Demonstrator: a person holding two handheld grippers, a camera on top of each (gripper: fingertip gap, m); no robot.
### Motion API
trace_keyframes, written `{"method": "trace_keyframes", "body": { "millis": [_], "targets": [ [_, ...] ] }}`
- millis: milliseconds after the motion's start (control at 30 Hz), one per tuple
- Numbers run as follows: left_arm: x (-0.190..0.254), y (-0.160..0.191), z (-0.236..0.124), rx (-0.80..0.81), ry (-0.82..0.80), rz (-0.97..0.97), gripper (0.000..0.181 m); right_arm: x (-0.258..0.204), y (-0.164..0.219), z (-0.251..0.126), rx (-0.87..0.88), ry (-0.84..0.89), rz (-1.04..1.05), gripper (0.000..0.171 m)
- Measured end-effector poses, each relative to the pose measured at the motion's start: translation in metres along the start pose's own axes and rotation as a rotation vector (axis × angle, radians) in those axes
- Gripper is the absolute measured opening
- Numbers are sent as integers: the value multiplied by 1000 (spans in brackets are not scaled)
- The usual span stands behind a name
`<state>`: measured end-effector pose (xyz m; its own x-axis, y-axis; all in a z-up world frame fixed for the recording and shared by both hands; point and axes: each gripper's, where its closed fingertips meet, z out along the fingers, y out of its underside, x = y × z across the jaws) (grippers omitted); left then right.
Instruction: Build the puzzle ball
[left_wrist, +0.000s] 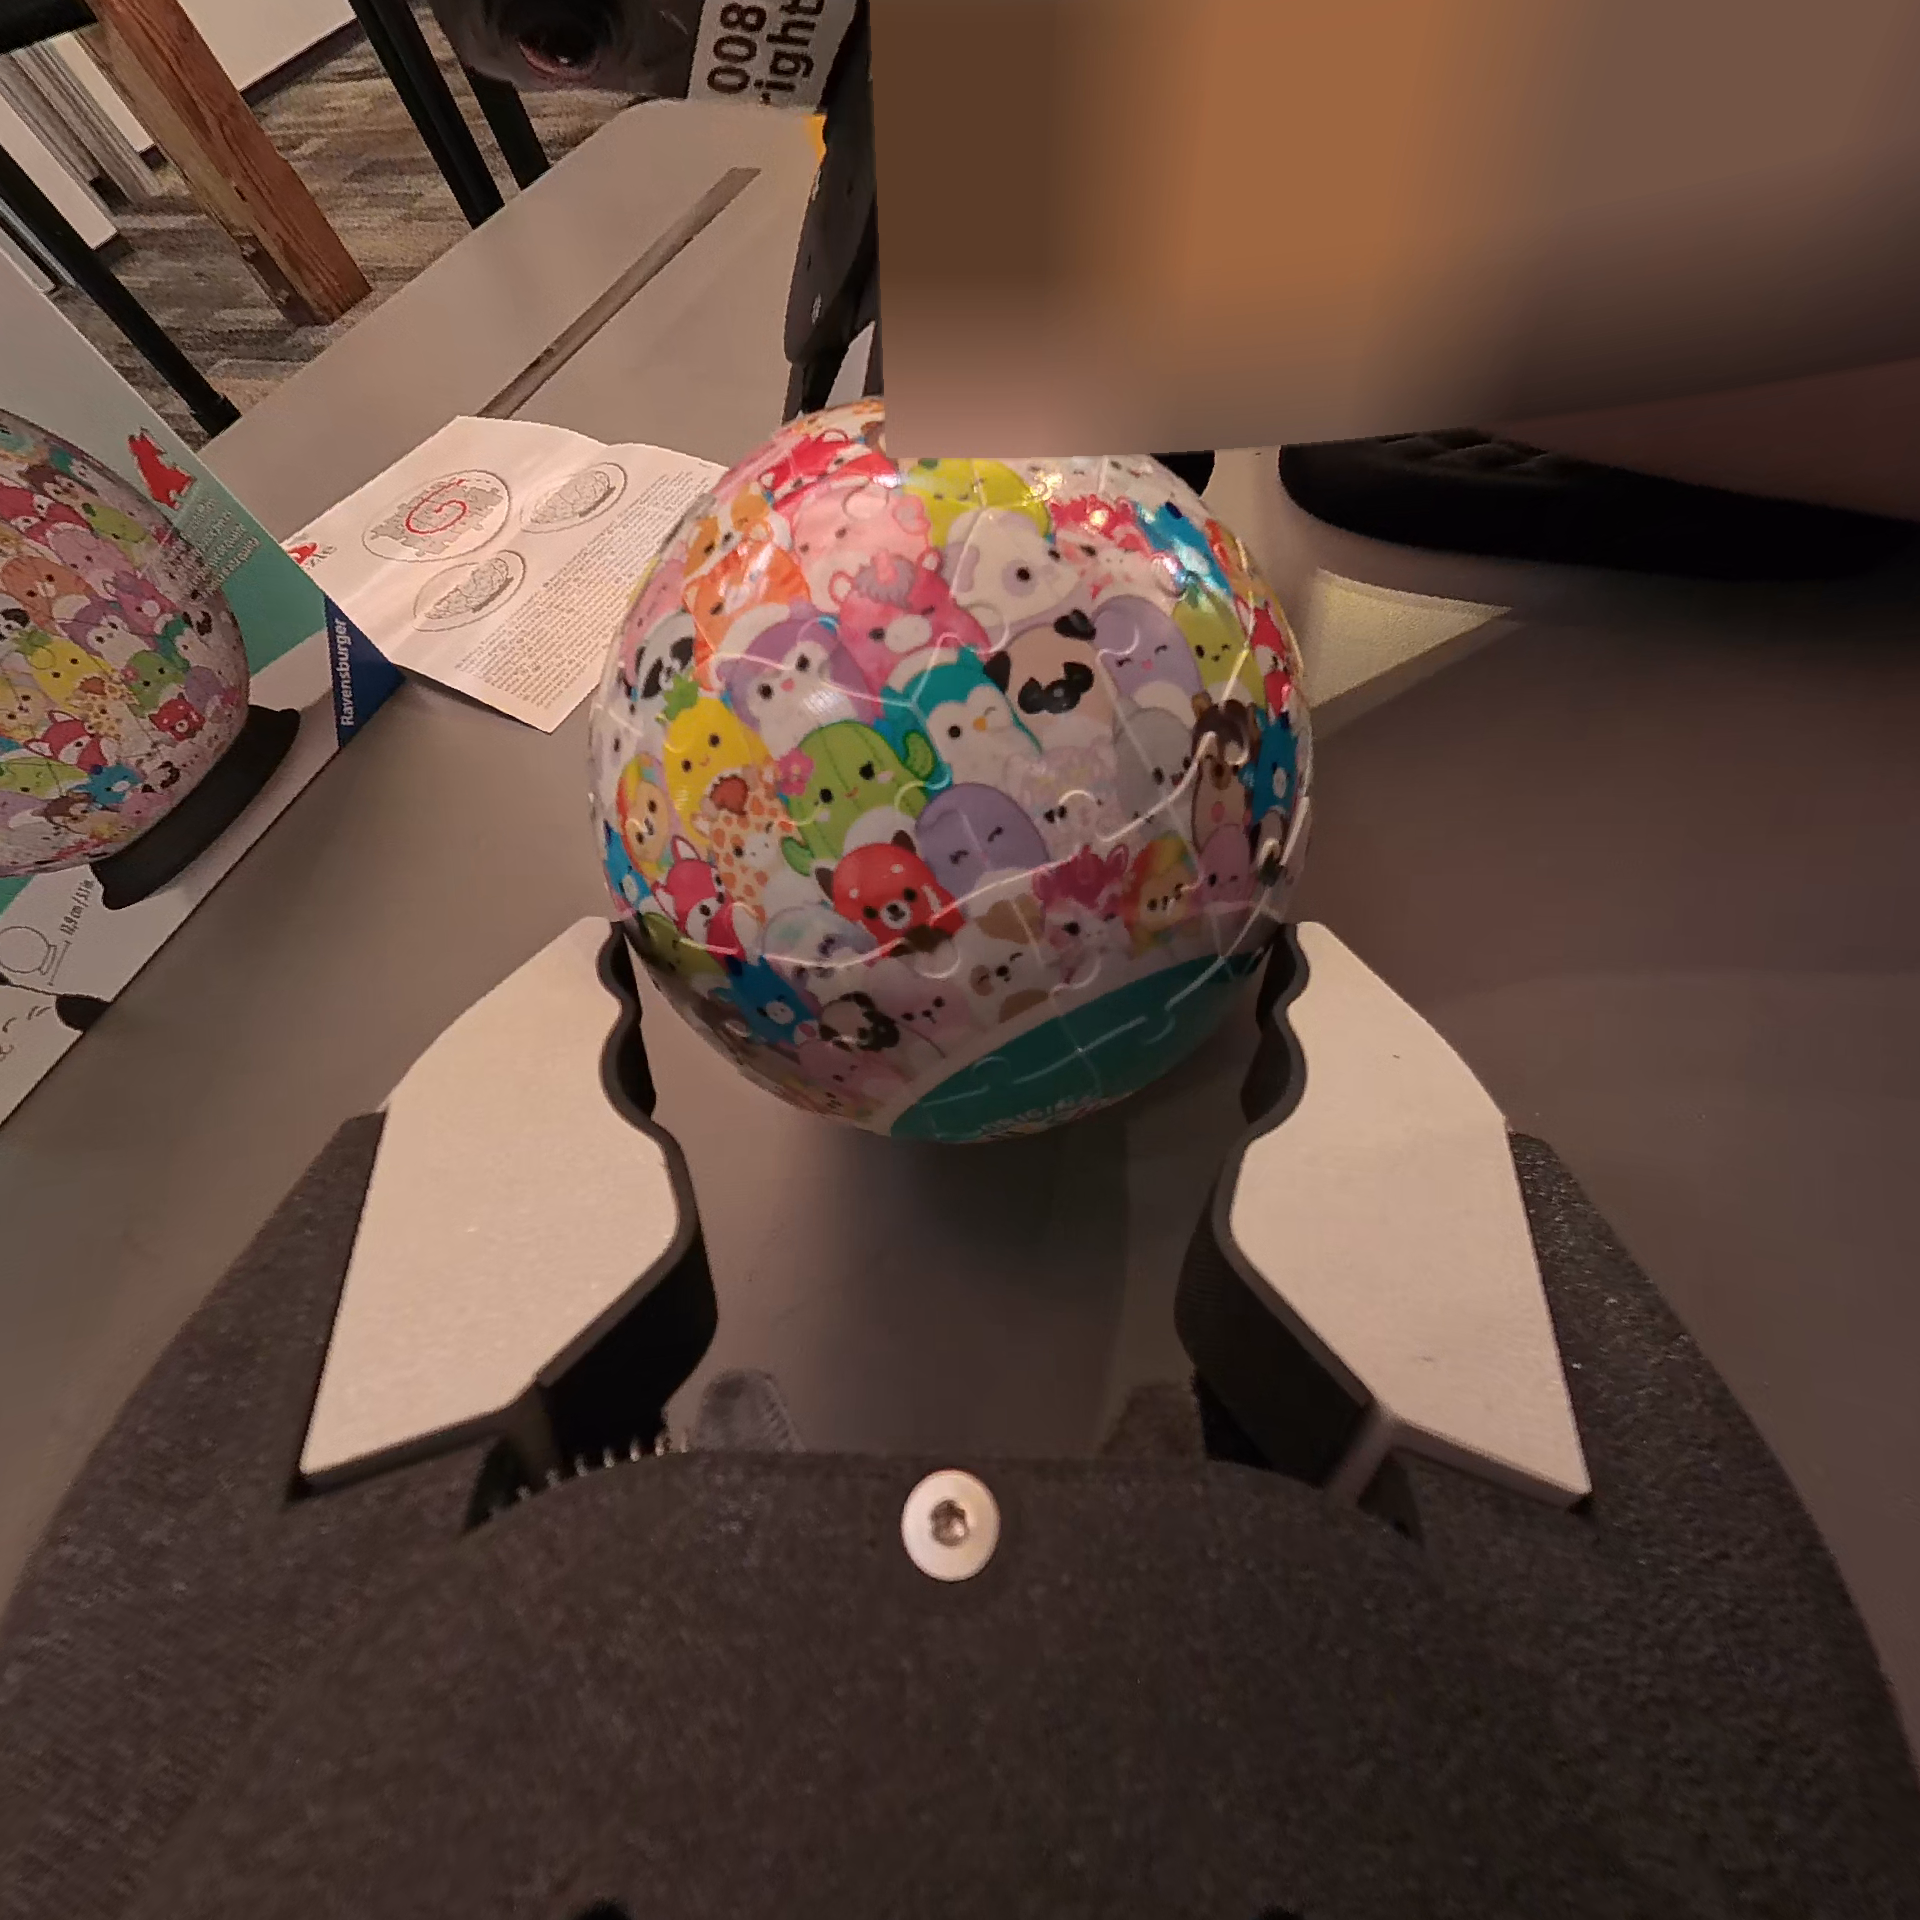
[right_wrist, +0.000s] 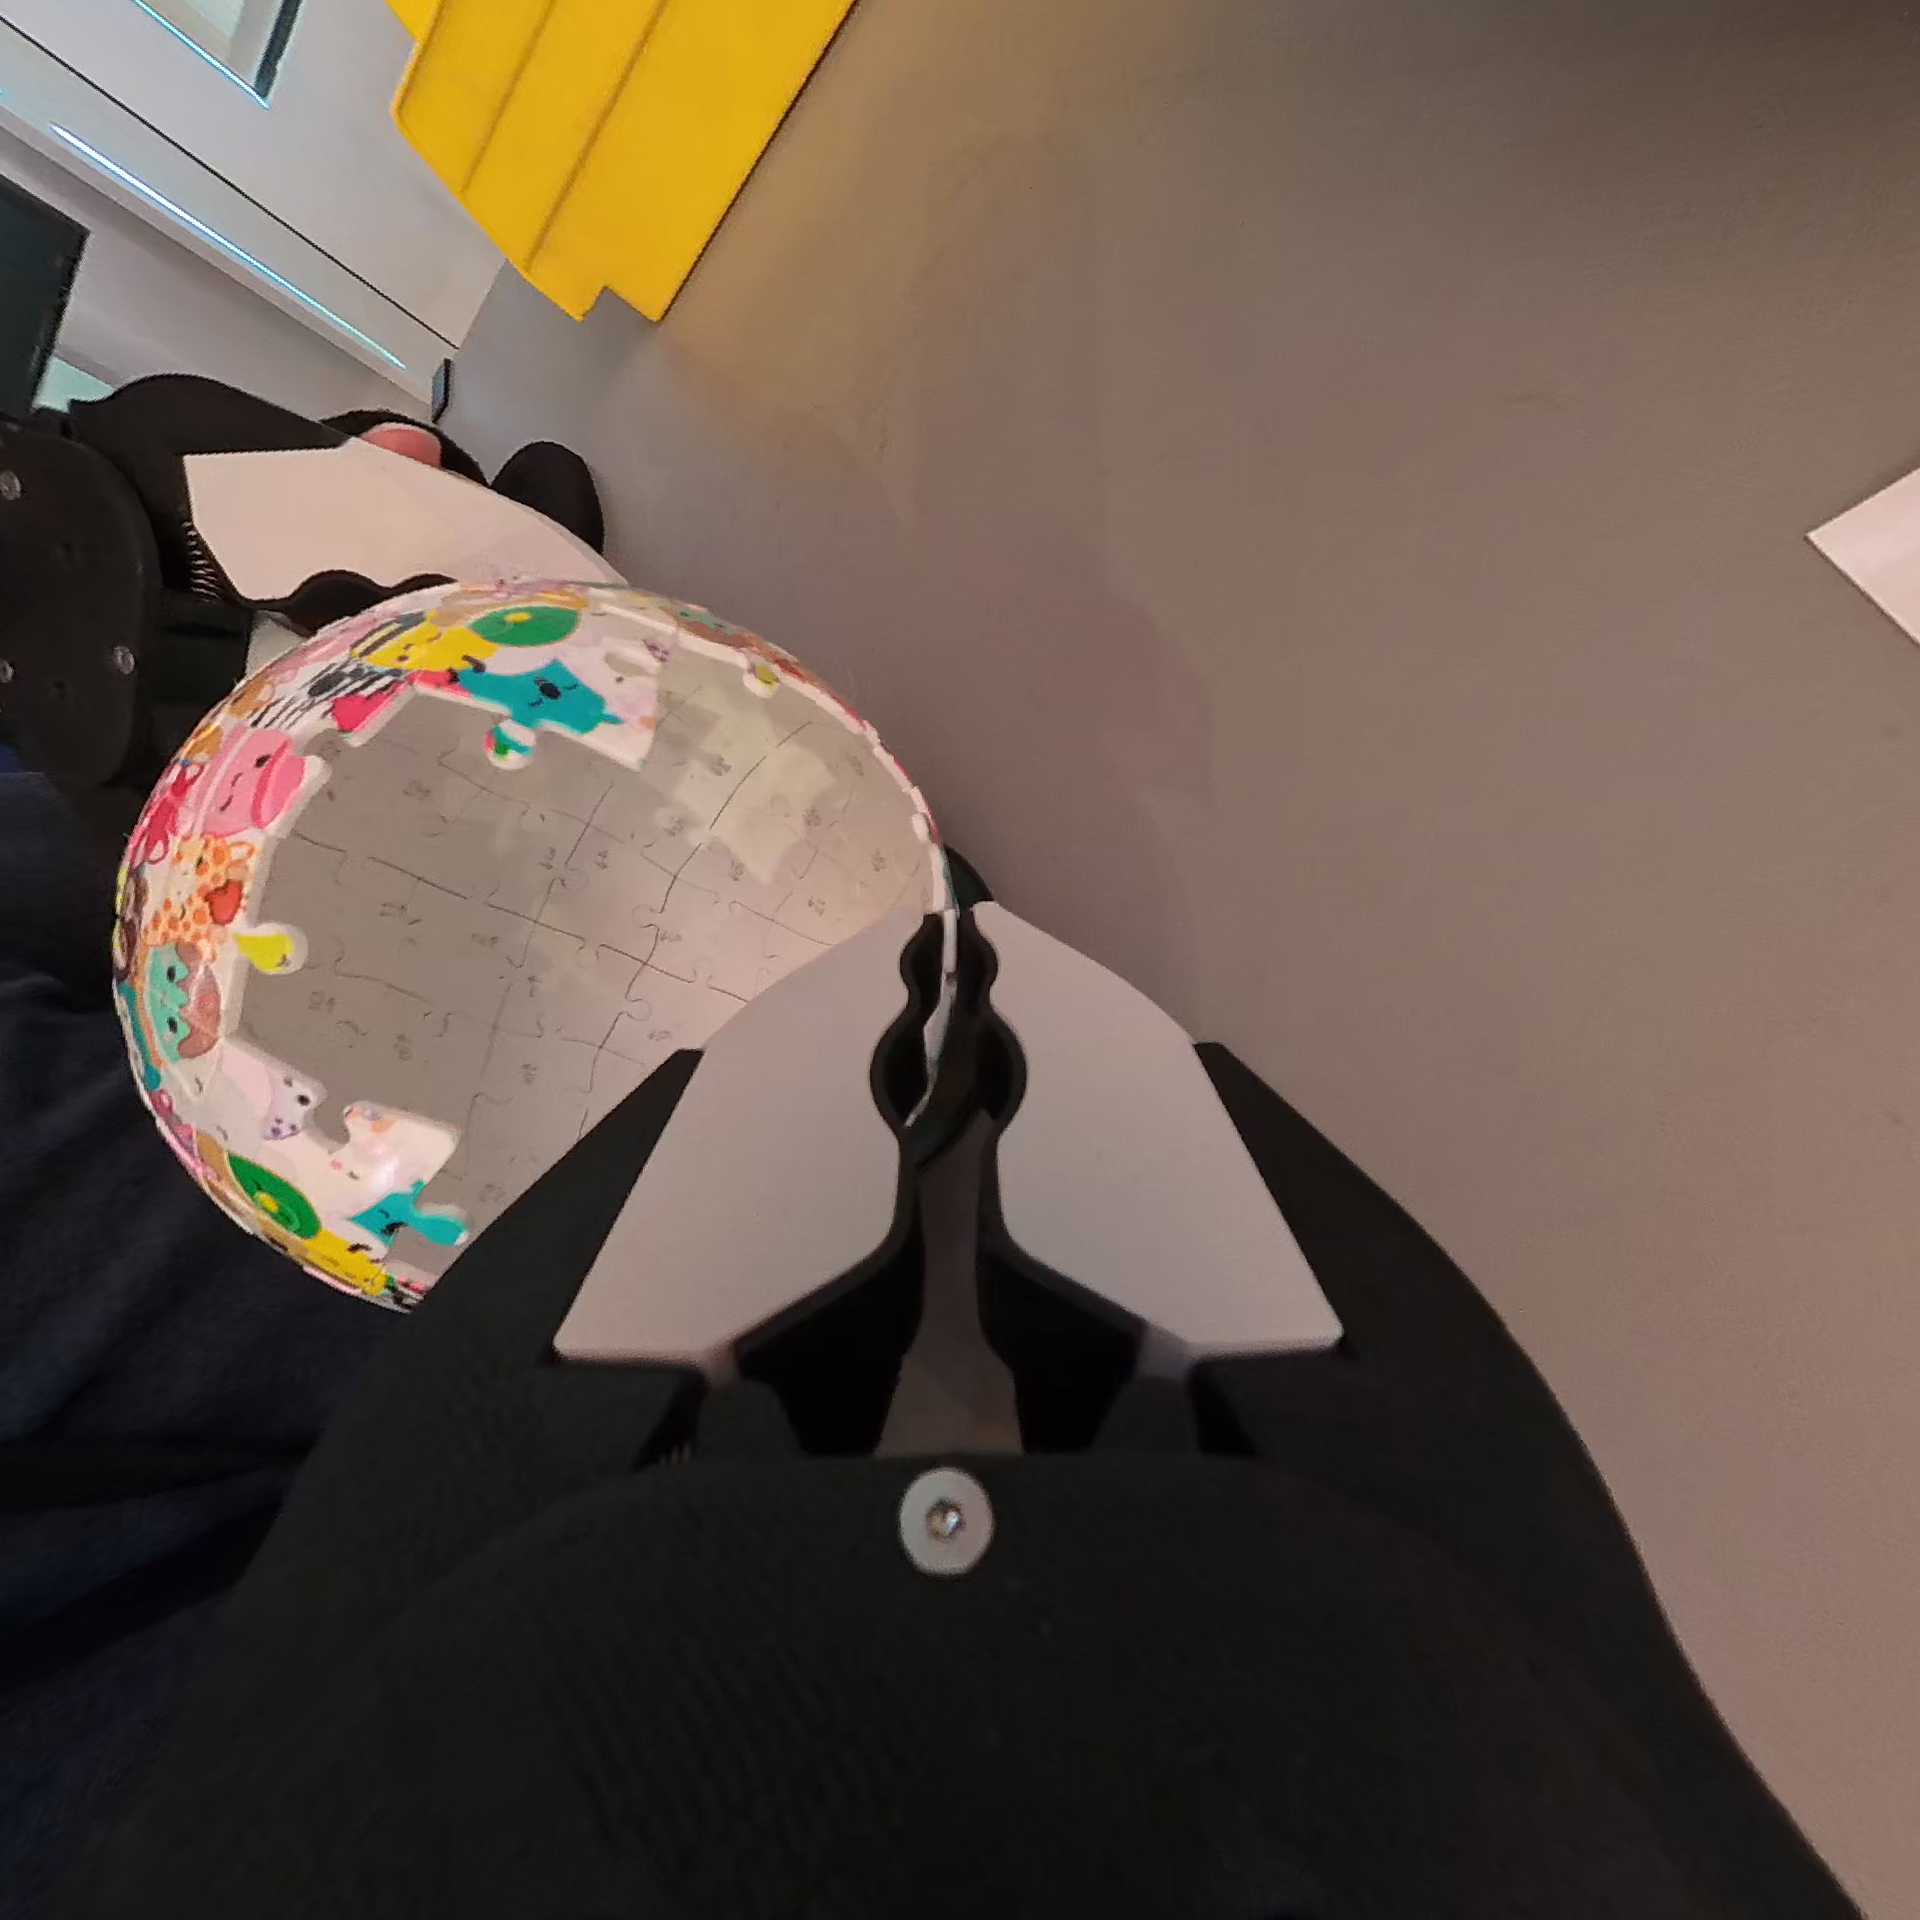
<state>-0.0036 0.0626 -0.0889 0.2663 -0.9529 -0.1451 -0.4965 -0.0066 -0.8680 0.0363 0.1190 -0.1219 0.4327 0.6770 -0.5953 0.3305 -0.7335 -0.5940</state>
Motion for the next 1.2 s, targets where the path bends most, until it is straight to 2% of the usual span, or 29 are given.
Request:
{"method": "trace_keyframes", "body": {
  "millis": [200,333,1000,1200],
  "targets": [
    [1,0,0,-7,1,4,112,0,1,-1,-15,15,-19,4],
    [2,0,2,-11,3,7,112,7,5,-5,-33,45,2,24],
    [5,-1,-1,-9,6,9,112,-3,20,-7,-134,-3,89,18],
    [5,-1,-1,-11,6,13,111,-2,11,-15,-108,-31,98,17]
  ]
}}
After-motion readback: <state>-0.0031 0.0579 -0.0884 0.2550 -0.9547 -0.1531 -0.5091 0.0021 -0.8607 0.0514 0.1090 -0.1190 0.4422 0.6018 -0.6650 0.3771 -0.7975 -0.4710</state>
